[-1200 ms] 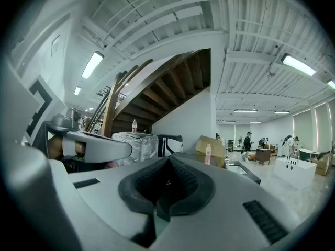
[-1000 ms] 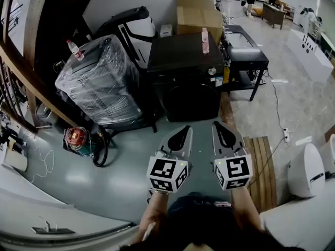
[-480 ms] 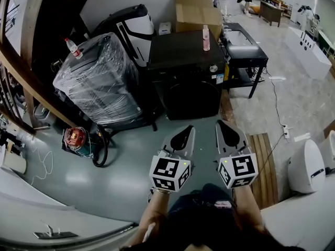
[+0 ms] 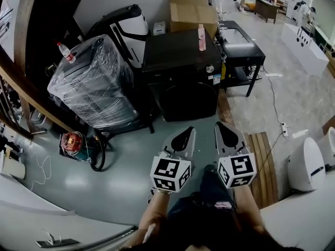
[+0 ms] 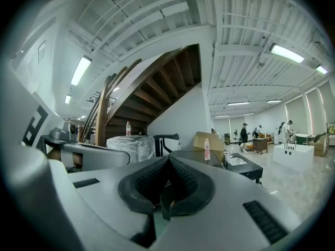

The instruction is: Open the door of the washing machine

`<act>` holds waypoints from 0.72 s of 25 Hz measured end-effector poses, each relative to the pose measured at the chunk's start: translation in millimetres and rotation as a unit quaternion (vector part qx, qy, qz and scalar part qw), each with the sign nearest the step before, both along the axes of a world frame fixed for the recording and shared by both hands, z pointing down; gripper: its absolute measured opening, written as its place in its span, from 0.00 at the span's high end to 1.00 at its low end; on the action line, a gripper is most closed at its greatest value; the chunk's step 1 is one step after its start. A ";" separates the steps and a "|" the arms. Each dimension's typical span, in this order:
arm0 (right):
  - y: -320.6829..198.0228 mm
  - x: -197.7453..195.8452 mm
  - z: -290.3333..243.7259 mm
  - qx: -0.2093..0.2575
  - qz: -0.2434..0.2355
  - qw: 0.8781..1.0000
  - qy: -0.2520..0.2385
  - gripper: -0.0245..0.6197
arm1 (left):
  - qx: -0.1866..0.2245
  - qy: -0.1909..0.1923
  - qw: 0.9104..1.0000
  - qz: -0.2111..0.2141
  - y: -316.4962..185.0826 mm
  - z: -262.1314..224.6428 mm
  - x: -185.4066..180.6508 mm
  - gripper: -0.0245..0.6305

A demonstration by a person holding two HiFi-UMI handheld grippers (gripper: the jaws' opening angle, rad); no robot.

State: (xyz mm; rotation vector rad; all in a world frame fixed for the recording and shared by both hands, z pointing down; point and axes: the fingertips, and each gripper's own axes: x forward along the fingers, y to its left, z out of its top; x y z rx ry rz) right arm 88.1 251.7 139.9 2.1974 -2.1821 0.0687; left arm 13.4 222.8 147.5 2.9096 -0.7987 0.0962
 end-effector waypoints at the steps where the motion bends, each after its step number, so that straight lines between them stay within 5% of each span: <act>1: -3.8 3.3 1.8 -0.001 0.000 1.000 -0.002 0.97 | 0.000 0.000 1.000 0.000 -4.3 0.1 3.9 0.94; 18: -86.4 90.7 26.9 -0.017 -0.016 0.999 -0.029 0.98 | -0.001 -0.007 1.000 0.005 -92.7 9.7 107.1 0.94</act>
